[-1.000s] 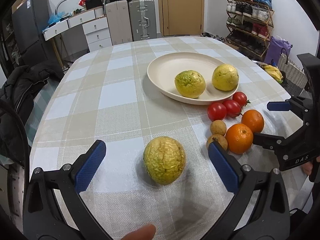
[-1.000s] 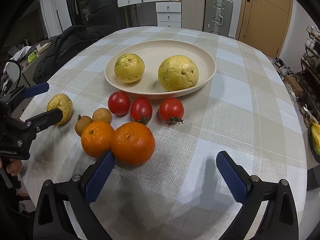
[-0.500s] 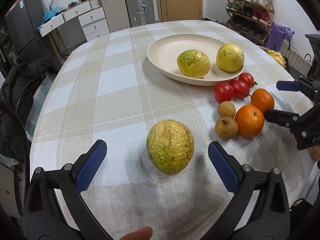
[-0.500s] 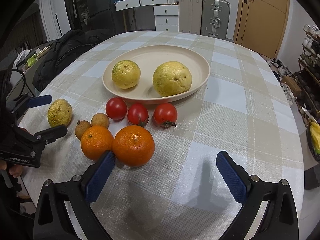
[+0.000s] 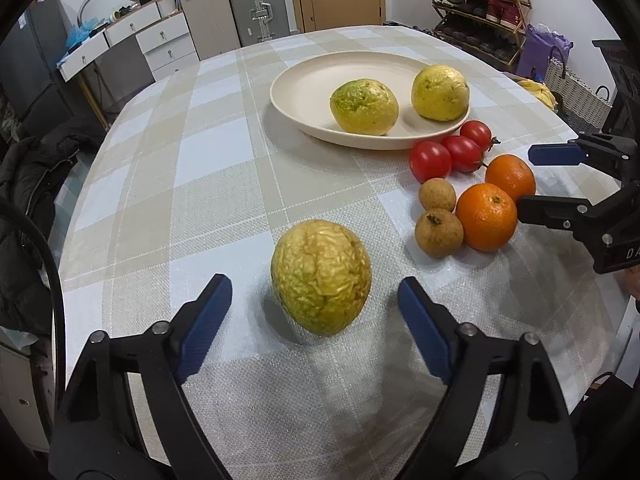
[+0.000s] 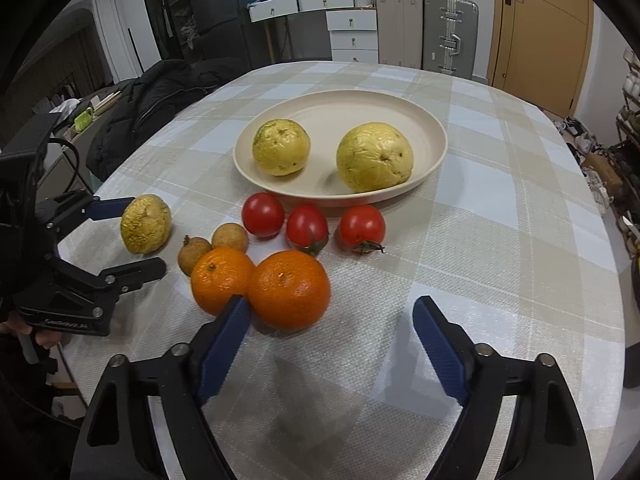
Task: Organize fruits
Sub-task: 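Move the left gripper to the wrinkled yellow fruit and close on it, then lift the wrinkled fruit with the left gripper while the right gripper grasps an orange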
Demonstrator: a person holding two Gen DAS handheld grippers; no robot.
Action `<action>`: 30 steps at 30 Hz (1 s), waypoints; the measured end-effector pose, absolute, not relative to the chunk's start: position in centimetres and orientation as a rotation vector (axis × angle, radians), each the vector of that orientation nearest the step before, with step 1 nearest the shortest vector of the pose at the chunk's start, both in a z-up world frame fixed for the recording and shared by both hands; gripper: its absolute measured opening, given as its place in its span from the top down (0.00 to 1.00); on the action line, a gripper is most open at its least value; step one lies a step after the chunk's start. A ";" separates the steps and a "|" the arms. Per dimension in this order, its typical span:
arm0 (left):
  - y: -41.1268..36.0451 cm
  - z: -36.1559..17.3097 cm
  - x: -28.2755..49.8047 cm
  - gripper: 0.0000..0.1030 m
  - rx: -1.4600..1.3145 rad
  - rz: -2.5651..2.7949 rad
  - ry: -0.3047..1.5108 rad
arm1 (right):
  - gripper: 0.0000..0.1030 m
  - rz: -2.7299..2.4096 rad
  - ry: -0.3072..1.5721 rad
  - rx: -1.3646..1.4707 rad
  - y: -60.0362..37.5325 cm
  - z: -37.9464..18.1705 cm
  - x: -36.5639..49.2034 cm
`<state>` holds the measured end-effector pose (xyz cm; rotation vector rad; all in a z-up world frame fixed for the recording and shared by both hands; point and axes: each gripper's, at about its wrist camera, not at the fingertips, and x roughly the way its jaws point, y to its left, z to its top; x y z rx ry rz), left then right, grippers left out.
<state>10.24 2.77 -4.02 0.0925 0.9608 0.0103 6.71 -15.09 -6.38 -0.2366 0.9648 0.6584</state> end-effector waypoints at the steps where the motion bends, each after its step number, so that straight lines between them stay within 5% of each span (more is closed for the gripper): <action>1: 2.8 -4.0 10.2 0.26 0.087 0.005 0.959 | 0.23 0.666 0.966 -0.232 -15.1 -6.3 6.7; 12: 2.5 -3.8 10.0 0.58 0.080 -0.028 0.946 | 0.47 0.740 0.966 -0.201 -14.9 -6.0 5.9; 19: 2.7 -3.7 9.9 0.59 0.050 -0.043 0.933 | 0.59 0.767 0.957 -0.186 -14.9 -5.9 5.6; 30: 2.8 -2.8 9.5 0.59 0.026 -0.045 0.888 | 0.61 0.770 0.937 -0.205 -14.8 -5.9 5.6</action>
